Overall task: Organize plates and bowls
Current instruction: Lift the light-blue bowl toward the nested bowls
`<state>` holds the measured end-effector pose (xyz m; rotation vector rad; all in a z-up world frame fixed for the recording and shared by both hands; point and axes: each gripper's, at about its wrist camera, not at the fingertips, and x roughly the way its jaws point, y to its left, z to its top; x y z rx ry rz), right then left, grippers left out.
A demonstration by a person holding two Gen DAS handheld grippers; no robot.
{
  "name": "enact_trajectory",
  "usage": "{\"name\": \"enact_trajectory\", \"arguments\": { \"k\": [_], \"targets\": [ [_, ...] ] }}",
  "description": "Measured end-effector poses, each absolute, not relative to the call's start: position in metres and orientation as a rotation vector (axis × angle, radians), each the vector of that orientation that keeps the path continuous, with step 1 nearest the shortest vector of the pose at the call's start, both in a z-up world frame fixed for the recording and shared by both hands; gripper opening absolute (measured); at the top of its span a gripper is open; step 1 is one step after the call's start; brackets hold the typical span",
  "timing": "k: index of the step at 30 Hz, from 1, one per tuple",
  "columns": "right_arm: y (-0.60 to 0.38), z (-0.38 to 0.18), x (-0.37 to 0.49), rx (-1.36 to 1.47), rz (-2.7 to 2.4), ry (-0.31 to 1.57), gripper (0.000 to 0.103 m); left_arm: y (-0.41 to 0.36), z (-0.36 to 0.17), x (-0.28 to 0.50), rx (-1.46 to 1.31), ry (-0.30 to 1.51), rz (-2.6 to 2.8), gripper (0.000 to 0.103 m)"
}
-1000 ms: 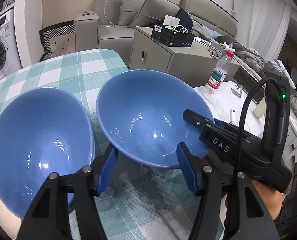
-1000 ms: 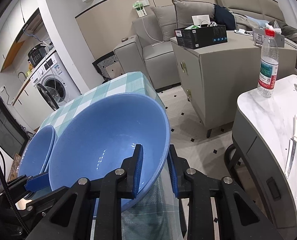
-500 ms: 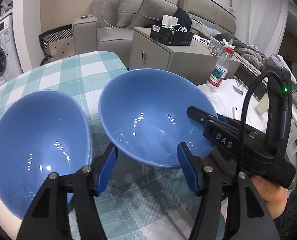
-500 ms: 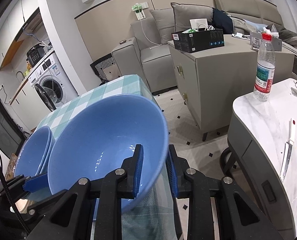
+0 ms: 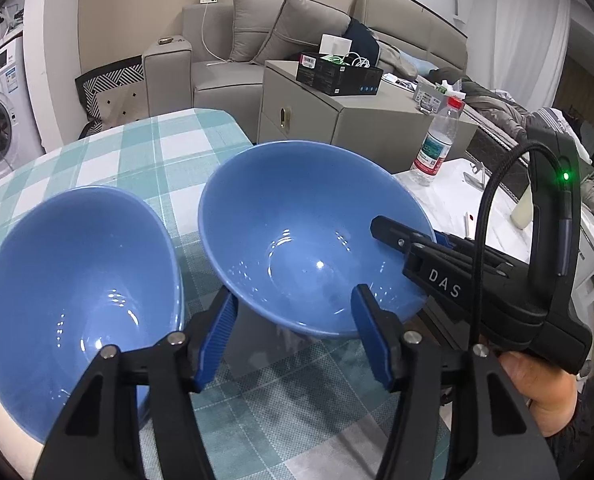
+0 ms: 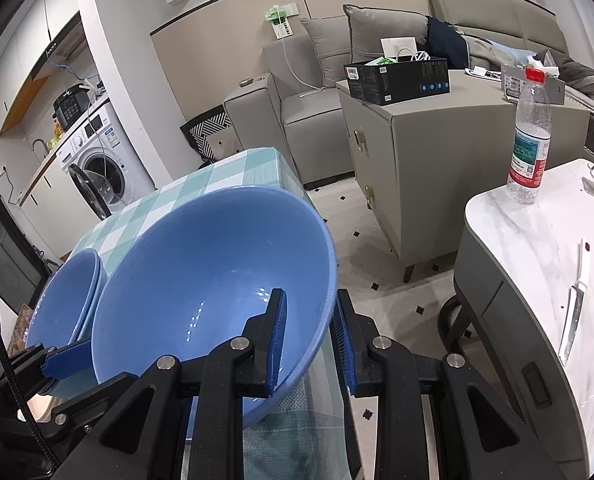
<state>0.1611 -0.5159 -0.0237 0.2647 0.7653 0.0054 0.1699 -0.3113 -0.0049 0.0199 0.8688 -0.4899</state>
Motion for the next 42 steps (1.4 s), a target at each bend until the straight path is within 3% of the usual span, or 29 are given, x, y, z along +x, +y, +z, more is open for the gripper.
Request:
{"name": "enact_trajectory", "arguments": {
  "k": [42],
  "targets": [
    [-0.496, 0.025, 0.134, 0.199, 0.004, 0.676, 0.023, -0.298, 0.034, 0.155, 0.063, 0.765, -0.49, 0.053]
  ]
}}
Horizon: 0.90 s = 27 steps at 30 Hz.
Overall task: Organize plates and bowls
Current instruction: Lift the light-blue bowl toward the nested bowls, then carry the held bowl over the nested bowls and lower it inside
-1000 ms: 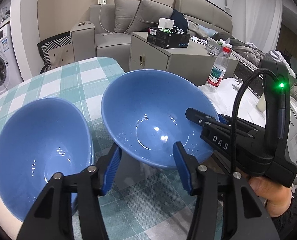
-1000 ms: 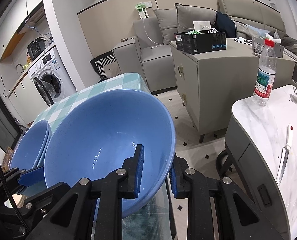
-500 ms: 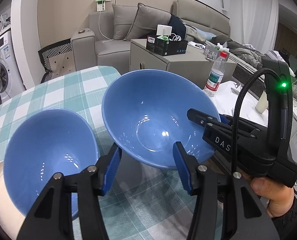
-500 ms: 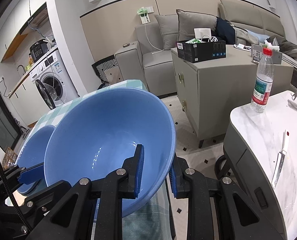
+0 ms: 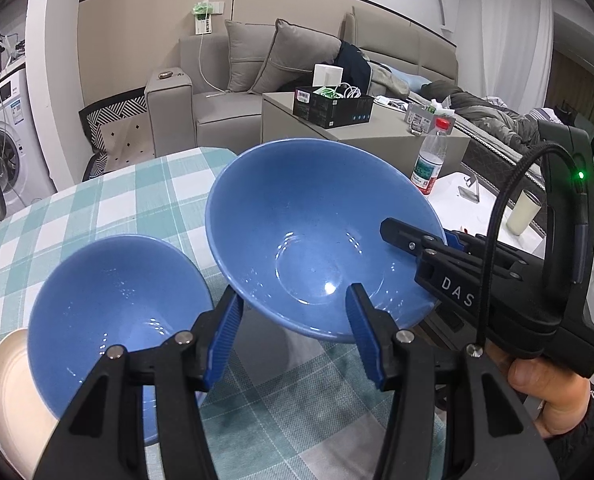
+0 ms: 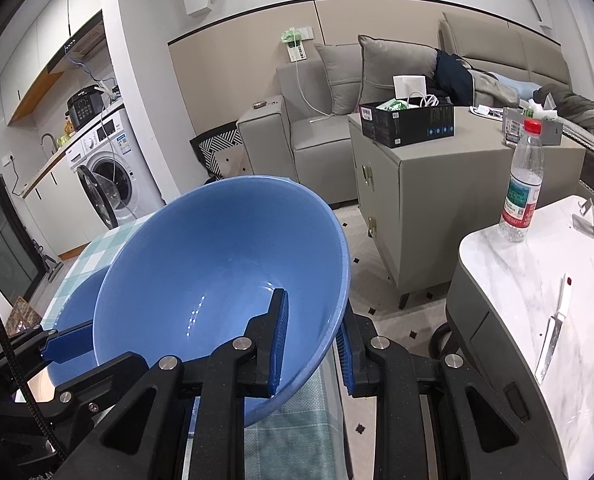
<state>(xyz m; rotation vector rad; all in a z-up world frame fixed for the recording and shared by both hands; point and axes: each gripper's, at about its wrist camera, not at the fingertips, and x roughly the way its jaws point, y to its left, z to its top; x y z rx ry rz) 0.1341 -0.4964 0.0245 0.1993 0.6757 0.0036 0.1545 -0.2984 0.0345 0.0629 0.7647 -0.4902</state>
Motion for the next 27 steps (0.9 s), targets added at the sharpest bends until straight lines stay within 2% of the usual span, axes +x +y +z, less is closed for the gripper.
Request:
{"name": "enact_trajectory", "arguments": {
  "k": [27],
  "targets": [
    [-0.459, 0.073, 0.105, 0.157, 0.053, 0.57, 0.024, -0.263, 0.073, 0.134, 0.069, 0.684, -0.464, 0.053]
  ]
}}
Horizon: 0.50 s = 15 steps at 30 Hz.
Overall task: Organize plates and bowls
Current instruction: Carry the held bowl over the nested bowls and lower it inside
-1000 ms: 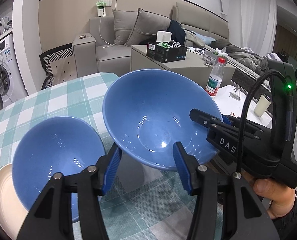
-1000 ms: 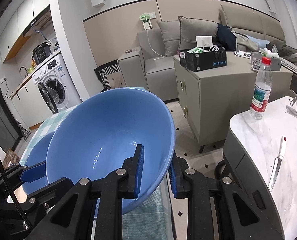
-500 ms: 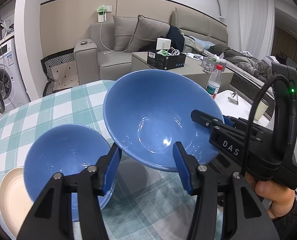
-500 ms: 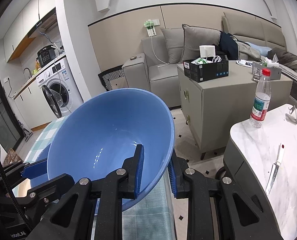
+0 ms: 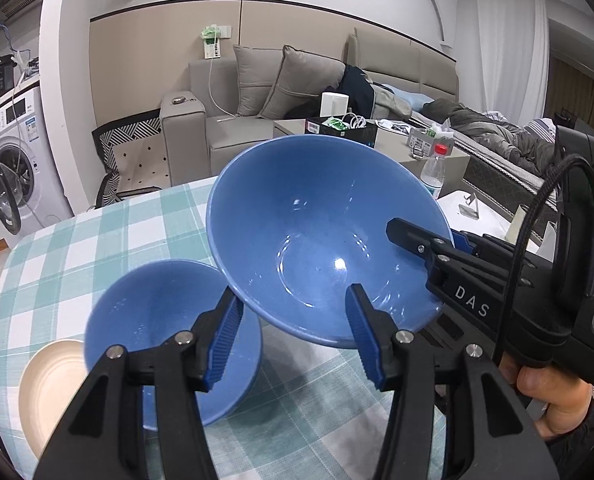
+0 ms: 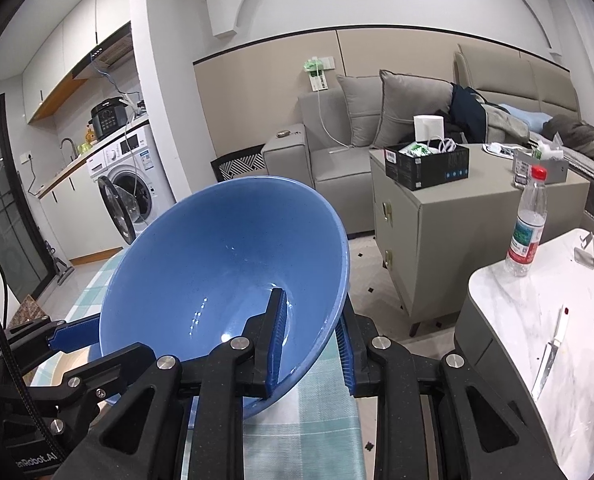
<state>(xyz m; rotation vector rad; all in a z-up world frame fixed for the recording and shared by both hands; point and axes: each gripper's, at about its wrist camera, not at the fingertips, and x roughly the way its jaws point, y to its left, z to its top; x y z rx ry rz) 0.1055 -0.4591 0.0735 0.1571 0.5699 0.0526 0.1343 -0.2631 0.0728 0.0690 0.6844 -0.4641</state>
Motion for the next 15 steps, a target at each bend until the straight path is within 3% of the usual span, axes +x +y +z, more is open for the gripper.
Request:
{"name": "enact_trajectory", "arguments": {
  "k": [15],
  "targets": [
    [-0.417, 0.08, 0.103, 0.123, 0.113, 0.556, 0.025, -0.23, 0.082, 0.126, 0.061, 0.672, -0.406, 0.053]
  ]
}}
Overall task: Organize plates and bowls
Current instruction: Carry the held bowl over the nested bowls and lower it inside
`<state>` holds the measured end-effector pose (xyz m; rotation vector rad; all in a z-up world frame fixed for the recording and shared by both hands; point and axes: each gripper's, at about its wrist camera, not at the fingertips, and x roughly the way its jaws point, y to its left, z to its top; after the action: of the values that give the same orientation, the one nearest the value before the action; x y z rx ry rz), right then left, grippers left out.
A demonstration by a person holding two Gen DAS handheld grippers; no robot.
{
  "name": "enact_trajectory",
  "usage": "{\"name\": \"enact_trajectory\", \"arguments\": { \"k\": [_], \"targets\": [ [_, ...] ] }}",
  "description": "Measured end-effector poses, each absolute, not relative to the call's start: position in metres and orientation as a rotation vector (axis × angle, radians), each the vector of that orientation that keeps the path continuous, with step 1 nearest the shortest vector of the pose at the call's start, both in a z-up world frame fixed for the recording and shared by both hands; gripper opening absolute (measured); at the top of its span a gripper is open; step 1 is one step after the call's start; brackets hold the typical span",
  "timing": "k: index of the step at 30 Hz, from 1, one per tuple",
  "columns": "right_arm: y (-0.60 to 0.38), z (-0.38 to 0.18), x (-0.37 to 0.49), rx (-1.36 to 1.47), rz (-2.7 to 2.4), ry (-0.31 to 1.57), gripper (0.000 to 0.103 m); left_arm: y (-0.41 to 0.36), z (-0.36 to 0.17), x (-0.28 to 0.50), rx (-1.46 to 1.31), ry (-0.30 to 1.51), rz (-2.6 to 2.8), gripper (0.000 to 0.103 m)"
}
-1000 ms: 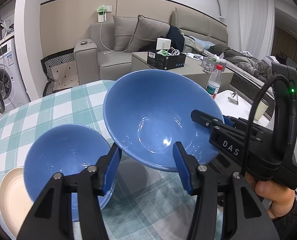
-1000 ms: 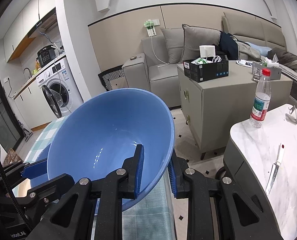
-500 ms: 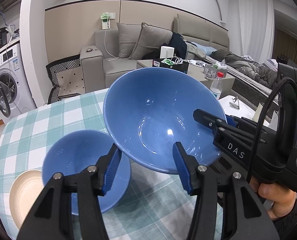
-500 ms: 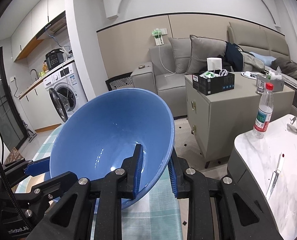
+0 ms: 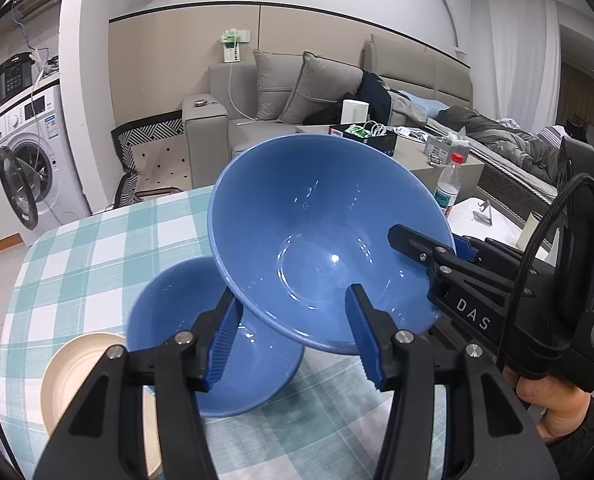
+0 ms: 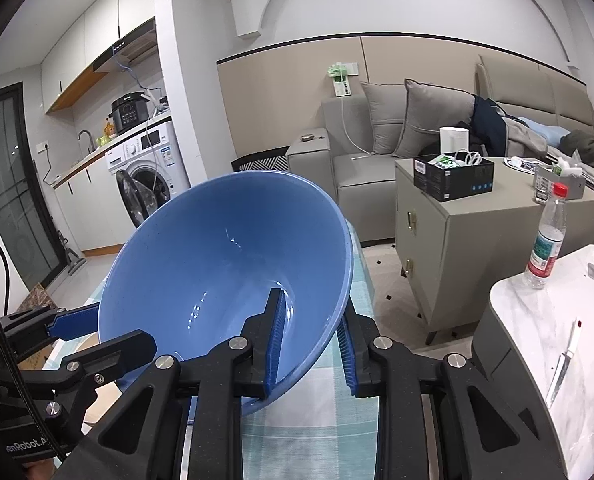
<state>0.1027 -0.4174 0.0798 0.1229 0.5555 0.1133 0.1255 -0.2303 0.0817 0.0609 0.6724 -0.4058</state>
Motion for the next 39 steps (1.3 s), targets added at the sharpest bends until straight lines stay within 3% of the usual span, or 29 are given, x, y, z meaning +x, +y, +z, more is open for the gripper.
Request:
{"name": "enact_trajectory", "arguments": {
  "k": [28, 39],
  "targets": [
    [-0.356, 0.055, 0.117, 0.055, 0.208, 0.584, 0.025, -0.167, 0.065, 0.122, -0.041, 0.693, -0.316, 0.052],
    [-0.347, 0.046, 0.125, 0.036, 0.223, 0.6, 0.025, -0.147, 0.058, 0.128, -0.078, 0.685, -0.281, 0.039]
  ]
}}
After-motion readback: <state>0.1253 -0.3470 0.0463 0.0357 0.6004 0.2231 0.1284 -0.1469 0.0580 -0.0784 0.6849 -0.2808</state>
